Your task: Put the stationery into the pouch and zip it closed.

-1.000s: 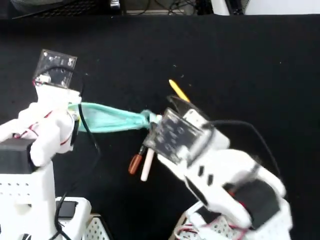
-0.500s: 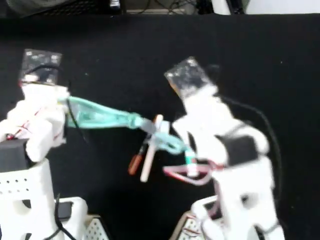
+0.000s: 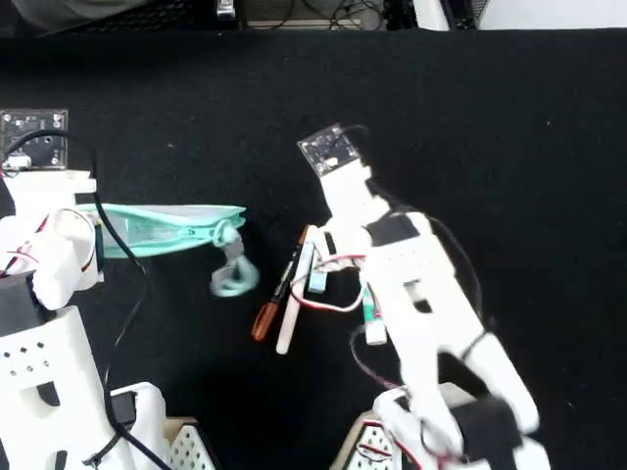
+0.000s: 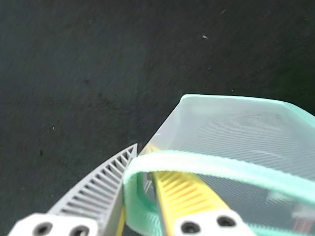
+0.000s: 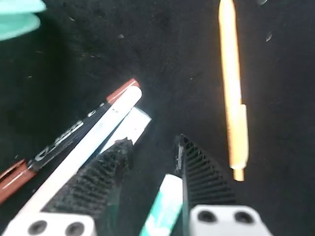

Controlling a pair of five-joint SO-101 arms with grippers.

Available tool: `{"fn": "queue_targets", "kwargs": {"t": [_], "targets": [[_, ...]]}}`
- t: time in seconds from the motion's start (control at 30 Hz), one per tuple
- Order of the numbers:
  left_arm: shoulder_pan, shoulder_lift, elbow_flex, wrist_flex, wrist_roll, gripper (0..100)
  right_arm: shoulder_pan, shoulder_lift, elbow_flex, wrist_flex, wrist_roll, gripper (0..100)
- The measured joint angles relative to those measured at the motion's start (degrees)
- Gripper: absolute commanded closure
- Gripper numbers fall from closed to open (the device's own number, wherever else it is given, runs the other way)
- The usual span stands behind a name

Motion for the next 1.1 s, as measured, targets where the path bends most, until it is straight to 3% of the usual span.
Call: {"fn": "queue_targets", "kwargs": {"t": [0.17, 0.47, 0.8, 1.0, 1.1], "targets": [[-0.9, -0.1, 3.8, -4.1, 0.1, 97, -2.7, 11.1, -5.5, -1.8, -1.9, 86.1], [-1.7, -0.2, 5.0, -3.0, 0.1, 97, -5.6, 25.1, -13.3, -3.4, -2.5, 86.1], [-1.7, -0.2, 7.9, -1.7, 0.2, 97, -5.8, 26.9, -14.3, -3.3, -2.5, 89.5], [-0.2, -0.2, 9.4, -2.7, 0.0, 97, -6.0, 26.9, -14.4, -1.7, -2.5, 76.8], [0.9, -0.2, 9.6, -1.8, -0.1, 97, -6.2, 26.9, -14.4, -0.3, -2.1, 77.5]]}}
